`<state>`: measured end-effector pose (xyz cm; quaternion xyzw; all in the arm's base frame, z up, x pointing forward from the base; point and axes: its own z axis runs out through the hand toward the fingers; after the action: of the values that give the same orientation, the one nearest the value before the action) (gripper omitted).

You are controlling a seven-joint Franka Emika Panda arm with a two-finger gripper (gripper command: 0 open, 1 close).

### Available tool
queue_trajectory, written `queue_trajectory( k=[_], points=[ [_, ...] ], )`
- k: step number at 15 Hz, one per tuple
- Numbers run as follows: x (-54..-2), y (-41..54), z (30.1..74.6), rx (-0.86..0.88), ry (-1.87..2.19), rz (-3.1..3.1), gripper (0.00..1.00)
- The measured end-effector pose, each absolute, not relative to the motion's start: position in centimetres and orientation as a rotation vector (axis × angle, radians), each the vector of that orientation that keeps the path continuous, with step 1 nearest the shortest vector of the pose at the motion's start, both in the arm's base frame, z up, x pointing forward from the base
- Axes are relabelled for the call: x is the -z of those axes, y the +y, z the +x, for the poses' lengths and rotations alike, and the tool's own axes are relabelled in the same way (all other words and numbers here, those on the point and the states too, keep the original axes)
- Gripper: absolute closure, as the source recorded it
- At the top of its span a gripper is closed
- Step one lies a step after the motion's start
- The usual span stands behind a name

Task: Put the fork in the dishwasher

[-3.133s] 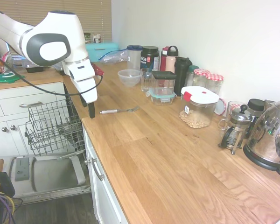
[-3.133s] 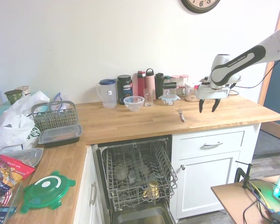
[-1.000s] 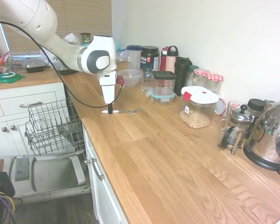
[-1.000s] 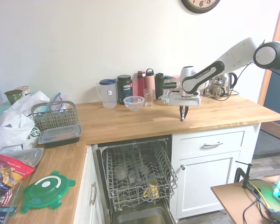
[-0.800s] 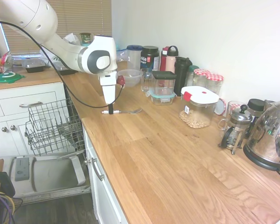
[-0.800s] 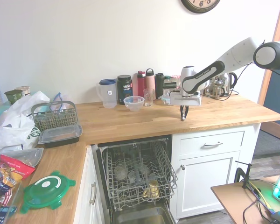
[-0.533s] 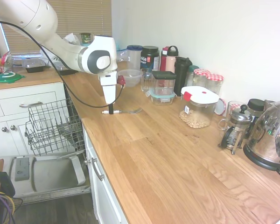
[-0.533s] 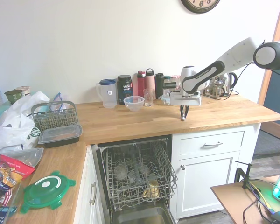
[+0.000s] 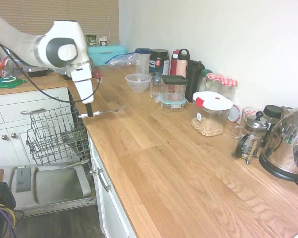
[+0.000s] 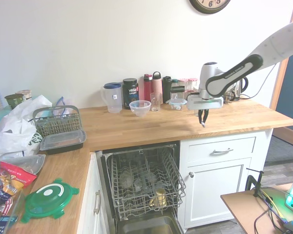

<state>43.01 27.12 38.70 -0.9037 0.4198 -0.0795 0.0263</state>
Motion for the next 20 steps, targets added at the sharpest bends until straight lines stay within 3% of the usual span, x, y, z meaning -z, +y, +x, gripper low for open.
queue_trajectory(
  k=[7, 15, 20],
  points=[
    [-40.1, 30.5, 31.9, 0.397, 1.068, -2.994, 1.00],
    [-29.7, 46.0, 20.4, 0.537, 0.817, -3.299, 1.00],
    [-21.9, 53.9, 19.2, 0.480, 0.604, -3.478, 1.00]
  ],
)
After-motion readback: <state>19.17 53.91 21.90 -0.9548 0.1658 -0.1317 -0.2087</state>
